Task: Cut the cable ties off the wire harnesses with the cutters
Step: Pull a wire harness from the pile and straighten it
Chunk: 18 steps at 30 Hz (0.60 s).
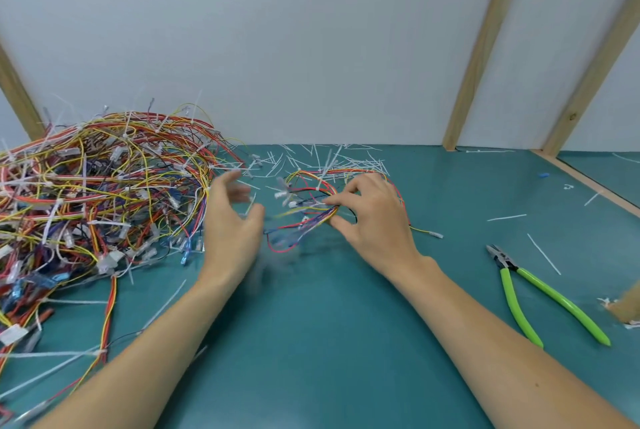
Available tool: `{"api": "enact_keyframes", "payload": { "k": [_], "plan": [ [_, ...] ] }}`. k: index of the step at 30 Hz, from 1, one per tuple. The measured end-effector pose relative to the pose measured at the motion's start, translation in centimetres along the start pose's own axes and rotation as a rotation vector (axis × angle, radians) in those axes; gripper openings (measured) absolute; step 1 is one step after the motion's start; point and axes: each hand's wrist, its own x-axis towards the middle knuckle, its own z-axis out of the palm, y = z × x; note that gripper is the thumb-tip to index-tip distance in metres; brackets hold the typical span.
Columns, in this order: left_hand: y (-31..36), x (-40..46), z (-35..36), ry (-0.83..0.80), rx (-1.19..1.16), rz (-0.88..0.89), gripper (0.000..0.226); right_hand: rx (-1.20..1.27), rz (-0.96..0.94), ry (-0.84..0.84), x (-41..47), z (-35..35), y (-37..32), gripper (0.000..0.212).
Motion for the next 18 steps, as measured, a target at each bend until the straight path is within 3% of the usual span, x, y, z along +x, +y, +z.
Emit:
{"api": "enact_keyframes", "payload": {
  "k": [3,6,10,13,15,18],
  "plan": [
    [1.6,-0.1,-1.0,0.137,0.143,0.486,0.024,-0.043,-0.088,0.076,0.3,0.1,-0.3,0.016],
    [3.2,-1.2,-0.6,0.015,0.37,0.831,0.01,-0.049,-0.135,-0.006,0.0,0.5,-0.9,0.031],
    [2.2,-1.5,0.2,-0.448,0.625,0.734,0.031,-0.074,-0.091,-0.005,-0.2,0.6,-0.9,0.036],
    [0.9,-0.8,0.2,-0.477,0.603,0.727,0.025,-0.032,-0.047,0.023,-0.1,0.7,-1.0,0.024],
    [0.5,-0.5,0.2,-0.483,0.509,0.739,0.019,0.155,0.006,-0.015,-0.1,0.8,-1.0,0.014],
    [-0.2,-0.2,0.0,-0.606,0.199,0.529,0.013,0.36,0.06,-0.121,-0.3,0.6,-0.2,0.02]
  ]
}}
